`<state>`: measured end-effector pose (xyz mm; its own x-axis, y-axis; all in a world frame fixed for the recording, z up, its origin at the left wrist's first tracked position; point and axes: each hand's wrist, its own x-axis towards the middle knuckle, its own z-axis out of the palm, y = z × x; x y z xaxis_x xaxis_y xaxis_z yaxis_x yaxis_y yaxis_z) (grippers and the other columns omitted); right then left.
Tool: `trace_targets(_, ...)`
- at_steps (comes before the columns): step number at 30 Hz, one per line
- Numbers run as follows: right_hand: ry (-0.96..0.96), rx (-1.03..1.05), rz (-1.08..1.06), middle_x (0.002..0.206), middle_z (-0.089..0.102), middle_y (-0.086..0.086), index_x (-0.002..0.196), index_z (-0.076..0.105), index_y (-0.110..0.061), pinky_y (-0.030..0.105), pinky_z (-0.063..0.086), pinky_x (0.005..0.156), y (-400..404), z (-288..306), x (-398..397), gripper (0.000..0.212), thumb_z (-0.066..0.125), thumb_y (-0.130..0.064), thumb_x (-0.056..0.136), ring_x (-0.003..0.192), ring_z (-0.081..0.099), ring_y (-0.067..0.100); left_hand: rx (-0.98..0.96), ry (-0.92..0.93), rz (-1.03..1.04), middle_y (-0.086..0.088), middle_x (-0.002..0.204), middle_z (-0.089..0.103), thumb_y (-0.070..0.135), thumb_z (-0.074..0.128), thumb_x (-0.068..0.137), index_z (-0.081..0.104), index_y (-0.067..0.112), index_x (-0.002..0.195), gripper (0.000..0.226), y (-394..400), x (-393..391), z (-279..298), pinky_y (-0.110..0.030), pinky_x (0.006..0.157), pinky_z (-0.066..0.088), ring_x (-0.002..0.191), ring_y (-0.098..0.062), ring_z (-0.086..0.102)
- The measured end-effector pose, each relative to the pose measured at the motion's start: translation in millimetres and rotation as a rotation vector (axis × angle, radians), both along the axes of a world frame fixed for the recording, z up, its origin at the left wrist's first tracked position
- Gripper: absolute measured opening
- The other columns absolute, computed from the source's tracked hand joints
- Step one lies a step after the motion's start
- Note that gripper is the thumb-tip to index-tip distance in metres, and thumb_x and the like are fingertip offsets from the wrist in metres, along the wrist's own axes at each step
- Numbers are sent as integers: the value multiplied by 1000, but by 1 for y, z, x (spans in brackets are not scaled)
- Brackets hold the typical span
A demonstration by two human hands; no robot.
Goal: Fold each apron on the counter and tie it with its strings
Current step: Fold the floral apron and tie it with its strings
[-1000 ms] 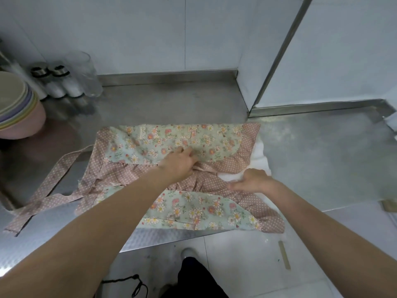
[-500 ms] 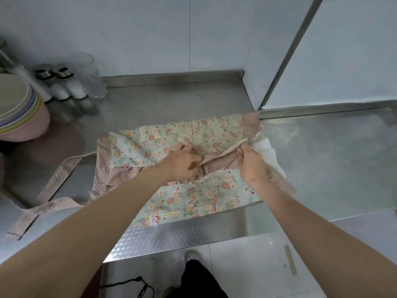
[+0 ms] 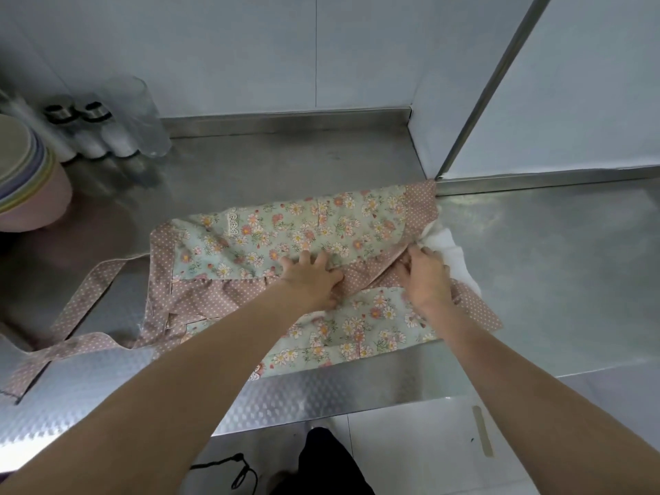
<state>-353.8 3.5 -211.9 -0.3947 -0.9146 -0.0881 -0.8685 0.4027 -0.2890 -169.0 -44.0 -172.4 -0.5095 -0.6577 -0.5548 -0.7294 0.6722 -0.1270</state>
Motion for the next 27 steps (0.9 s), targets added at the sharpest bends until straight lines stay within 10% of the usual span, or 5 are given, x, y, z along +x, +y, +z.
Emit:
trace_targets(6, 481, -149, 369, 109, 56, 15, 108, 58, -6, 42, 48, 83, 10, 34, -12, 55, 79, -1, 58, 95, 55, 30, 115, -20, 117, -9, 151, 16, 33, 53, 92, 39, 26, 137, 47, -2, -12, 7, -66, 102, 25, 135, -41, 20)
trace_targets(11, 539, 45, 639, 107, 64, 7, 105, 66, -6, 41, 41, 95, -1, 54, -1, 42, 76, -1, 66, 108, 53, 28, 129, 10, 137, -9, 152, 13, 32, 52, 93, 41, 24, 136, 44, 1, -10, 12, -68, 103, 22, 135, -43, 17)
trace_targets(17, 368, 400, 540, 132, 48, 11, 128, 49, -4, 35, 39, 101, 23, 36, -2, 40, 52, -23, 94, 124, 40, 25, 99, 15, 70, -11, 154, 7, 40, 42, 96, 33, 26, 140, 47, 3, -2, 2, -64, 104, 26, 134, -43, 18)
trace_targets(23, 358, 277, 497, 120, 57, 11, 125, 50, -6, 34, 37, 96, 23, 63, 7, 37, 55, -16, 90, 114, 48, 26, -27, 101, -126, -13, 145, 28, 45, 34, 97, 32, 19, 140, 50, 11, 26, 8, -51, 103, 34, 128, -34, 34)
trace_targets(27, 1, 506, 671, 140, 31, 5, 140, 34, -15, 37, 33, 108, 41, 70, 38, 60, 60, -22, 86, 130, 32, 25, -23, 236, -186, -7, 151, 20, 59, 24, 93, 24, 26, 143, 60, 33, 57, 6, -50, 112, 24, 138, -30, 20)
